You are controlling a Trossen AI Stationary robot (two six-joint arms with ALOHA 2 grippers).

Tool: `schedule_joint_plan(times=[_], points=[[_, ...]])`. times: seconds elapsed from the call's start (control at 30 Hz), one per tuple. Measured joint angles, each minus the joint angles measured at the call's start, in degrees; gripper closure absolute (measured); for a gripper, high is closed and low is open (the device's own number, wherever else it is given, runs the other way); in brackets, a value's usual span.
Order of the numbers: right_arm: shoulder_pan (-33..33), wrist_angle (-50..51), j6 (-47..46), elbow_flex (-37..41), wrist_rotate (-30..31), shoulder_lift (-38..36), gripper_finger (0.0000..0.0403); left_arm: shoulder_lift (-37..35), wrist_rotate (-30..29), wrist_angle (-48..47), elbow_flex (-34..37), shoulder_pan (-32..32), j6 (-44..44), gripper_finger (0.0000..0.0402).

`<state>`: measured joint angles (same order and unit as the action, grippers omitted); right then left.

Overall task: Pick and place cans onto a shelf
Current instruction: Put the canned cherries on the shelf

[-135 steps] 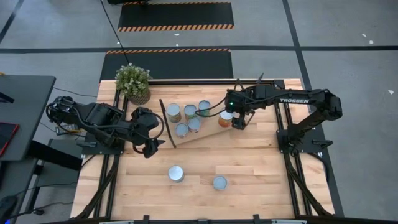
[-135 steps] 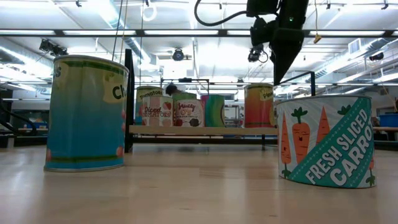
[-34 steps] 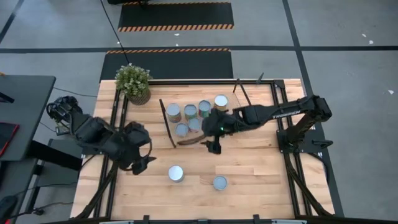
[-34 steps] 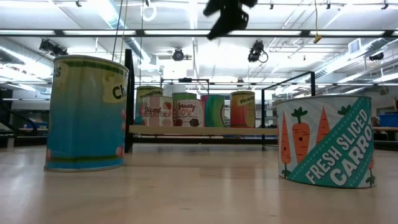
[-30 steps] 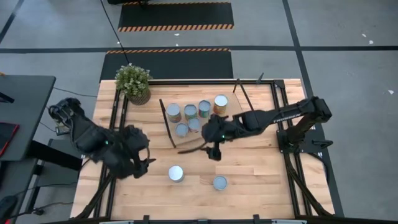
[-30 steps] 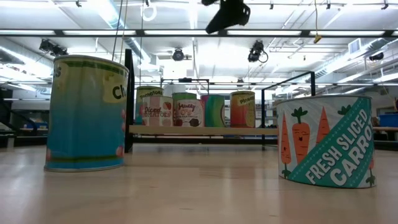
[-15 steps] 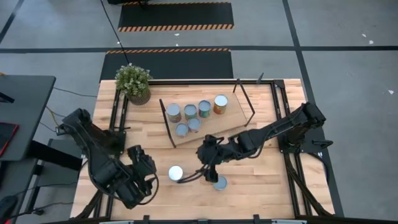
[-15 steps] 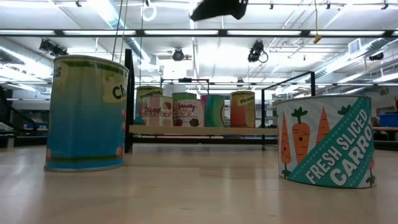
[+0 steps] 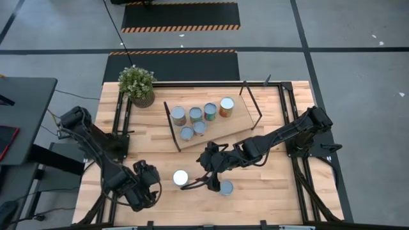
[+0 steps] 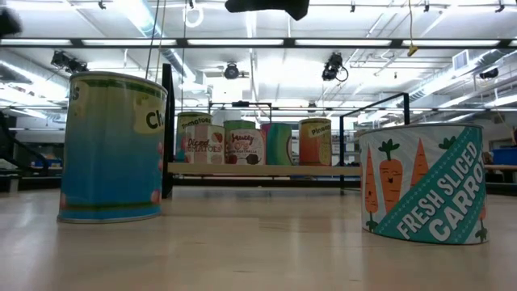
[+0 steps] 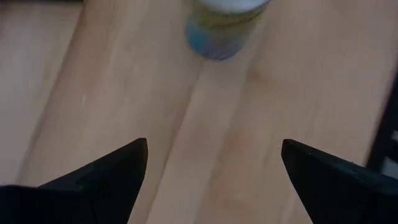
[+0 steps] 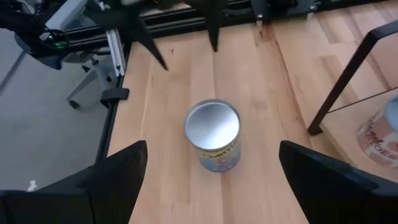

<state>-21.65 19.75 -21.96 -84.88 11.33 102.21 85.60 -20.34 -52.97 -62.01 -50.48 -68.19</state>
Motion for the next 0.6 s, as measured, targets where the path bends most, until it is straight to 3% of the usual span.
schedule_joint_plan(times=[0.23, 0.4, 0.6], points=[[0.02, 0.57, -0.58, 0.0, -0.7, 0.0, 0.0031, -0.29, 0.07, 11.44, 10.81, -0.44, -11.22, 0.0026], [0.0, 0.81, -0.52, 0.0, -0.68, 0.0, 0.0031, -0.29, -3.37, 22.54, 16.3, -0.36, -16.07, 0.0026], [0.07, 0.8, -0.42, 0.0, -0.52, 0.0, 0.0031, -0.22, -5.56, 26.39, 20.43, 2.42, -22.1, 0.0026]])
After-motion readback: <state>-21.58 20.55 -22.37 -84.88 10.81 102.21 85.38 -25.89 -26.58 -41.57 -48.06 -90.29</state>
